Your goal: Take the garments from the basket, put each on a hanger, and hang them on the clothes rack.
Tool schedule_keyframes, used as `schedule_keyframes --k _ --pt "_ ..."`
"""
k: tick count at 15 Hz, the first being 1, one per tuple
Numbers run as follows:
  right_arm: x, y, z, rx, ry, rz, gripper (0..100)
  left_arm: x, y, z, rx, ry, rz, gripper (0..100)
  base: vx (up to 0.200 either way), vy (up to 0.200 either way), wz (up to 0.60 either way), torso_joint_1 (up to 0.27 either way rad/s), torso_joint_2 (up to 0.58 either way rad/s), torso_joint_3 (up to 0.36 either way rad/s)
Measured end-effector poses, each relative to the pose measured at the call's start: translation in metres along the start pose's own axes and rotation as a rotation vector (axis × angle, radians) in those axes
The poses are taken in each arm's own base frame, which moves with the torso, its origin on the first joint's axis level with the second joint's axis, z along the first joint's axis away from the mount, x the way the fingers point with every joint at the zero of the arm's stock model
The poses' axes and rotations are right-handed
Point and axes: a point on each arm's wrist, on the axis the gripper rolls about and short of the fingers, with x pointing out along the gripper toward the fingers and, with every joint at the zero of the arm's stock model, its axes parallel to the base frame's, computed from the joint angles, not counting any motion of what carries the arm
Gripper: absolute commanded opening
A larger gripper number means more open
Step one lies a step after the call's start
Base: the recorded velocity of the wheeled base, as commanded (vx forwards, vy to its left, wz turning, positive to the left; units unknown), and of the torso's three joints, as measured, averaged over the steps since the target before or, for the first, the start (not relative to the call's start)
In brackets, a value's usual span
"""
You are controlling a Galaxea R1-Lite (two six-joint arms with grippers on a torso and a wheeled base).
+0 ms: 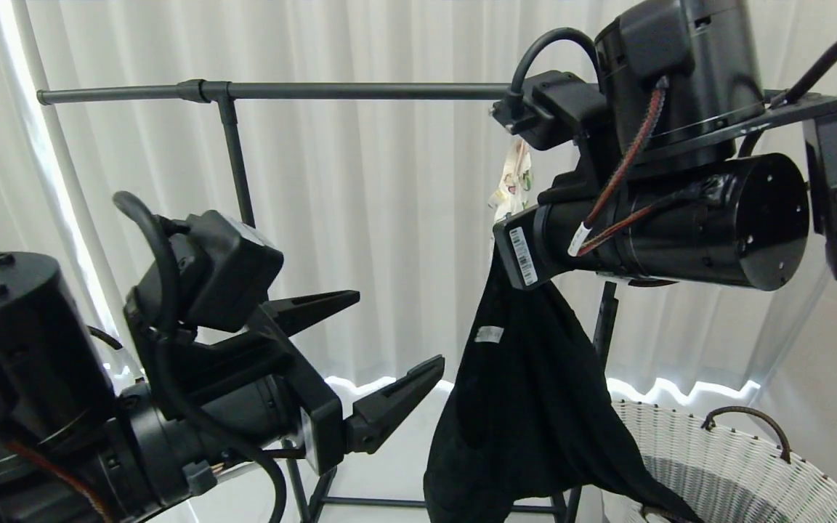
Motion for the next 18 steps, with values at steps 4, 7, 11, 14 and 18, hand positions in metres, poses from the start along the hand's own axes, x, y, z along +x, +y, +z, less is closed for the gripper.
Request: schedule_keyframes --k 4,7,11,14,18 --pt "-0.004 0.013 0.001 0.034 -0.011 0.071 0 0.022 -0.002 -0.009 -0.108 0.060 0.001 100 0.000 0.000 0.00 0.000 0.00 0.000" --pt "-0.008 0.014 0.008 0.046 -0.033 0.106 0 0.042 0.001 -0.026 -0.124 0.139 0.040 100 0.000 0.000 0.00 0.000 0.00 0.000" --pt "-0.013 0.013 0.016 0.059 -0.064 0.127 0 0.060 0.011 -0.050 -0.131 0.235 0.111 100 0.000 0.000 0.00 0.000 0.00 0.000" --pt "-0.016 0.019 0.017 0.055 -0.070 0.146 0 0.067 0.016 -0.061 -0.136 0.279 0.132 100 0.000 0.000 0.00 0.000 0.00 0.000" --pt "-0.021 0.027 0.017 0.045 -0.074 0.175 0 0.065 0.016 -0.076 -0.130 0.337 0.137 100 0.000 0.000 0.00 0.000 0.00 0.000"
